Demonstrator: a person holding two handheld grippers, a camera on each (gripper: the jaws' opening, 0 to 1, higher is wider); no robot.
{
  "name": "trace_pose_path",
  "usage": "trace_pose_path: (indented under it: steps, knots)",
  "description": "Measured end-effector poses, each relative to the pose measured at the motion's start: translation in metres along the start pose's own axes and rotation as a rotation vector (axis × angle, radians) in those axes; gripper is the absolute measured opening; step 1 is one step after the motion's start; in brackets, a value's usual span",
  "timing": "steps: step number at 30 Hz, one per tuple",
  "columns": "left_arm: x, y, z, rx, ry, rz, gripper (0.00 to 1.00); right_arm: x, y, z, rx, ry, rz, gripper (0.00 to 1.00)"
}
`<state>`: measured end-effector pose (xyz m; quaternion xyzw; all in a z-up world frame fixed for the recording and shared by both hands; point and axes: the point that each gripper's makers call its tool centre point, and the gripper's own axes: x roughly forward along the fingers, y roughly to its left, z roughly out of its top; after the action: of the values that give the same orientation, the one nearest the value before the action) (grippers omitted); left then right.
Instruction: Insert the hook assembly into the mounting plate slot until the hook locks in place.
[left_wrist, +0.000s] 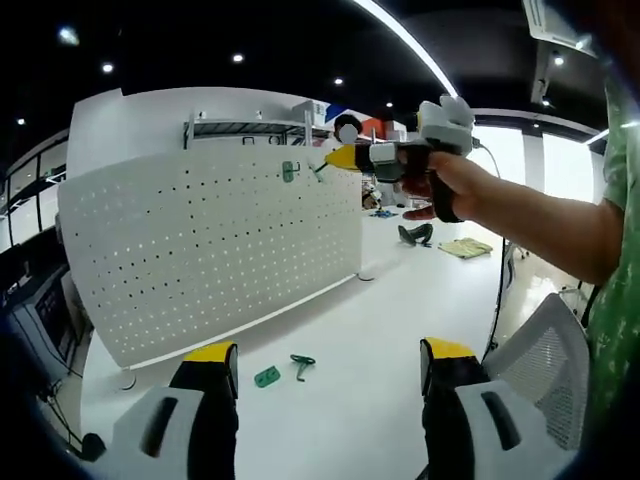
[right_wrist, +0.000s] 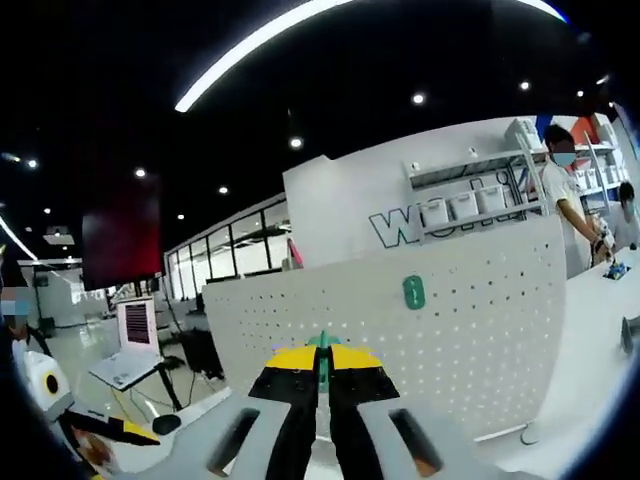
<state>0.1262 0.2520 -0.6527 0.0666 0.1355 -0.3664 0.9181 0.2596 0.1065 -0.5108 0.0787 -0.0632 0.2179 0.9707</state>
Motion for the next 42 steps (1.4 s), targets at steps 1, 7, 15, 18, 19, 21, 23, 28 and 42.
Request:
trace_pose_path:
  steps: [1, 7, 15, 18, 19, 21, 23, 28, 42]
  knots:
    - [0.0, 0.0, 0.0, 0.0, 0.001, 0.0, 0.77, 0.001, 0.001, 0.002, -0.016, -0.011, -0.002, 0.01]
    - [-0.001, 0.002, -0.002, -0.005, 0.004, 0.006, 0.76, 0.005, 0.01, 0.018, -0.101, -0.092, 0.011, 0.01]
    - [-0.001, 0.006, -0.005, -0.009, 0.013, 0.012, 0.77, 0.01, 0.018, 0.048, -0.281, -0.251, -0.013, 0.01]
    - [0.0, 0.006, -0.006, -0.014, 0.017, 0.011, 0.77, 0.014, 0.02, 0.048, -0.305, -0.27, -0.021, 0.01]
    - [0.001, 0.006, -0.007, -0.014, 0.019, 0.011, 0.76, 0.016, 0.02, 0.046, -0.307, -0.272, -0.023, 0.01]
    - [0.001, 0.007, -0.009, -0.017, 0.025, 0.01, 0.77, 0.019, 0.017, 0.045, -0.292, -0.282, -0.03, 0.01]
    - [0.002, 0.008, -0.011, -0.019, 0.032, 0.011, 0.76, 0.023, 0.015, 0.042, -0.283, -0.279, -0.028, 0.01]
    - [0.005, 0.013, -0.012, -0.025, 0.038, 0.018, 0.77, 0.025, 0.014, 0.04, -0.266, -0.274, -0.02, 0.01]
    - [0.01, 0.023, 0.012, -0.022, -0.013, 0.036, 0.76, 0.015, 0.038, 0.046, -0.265, -0.284, 0.052, 0.01]
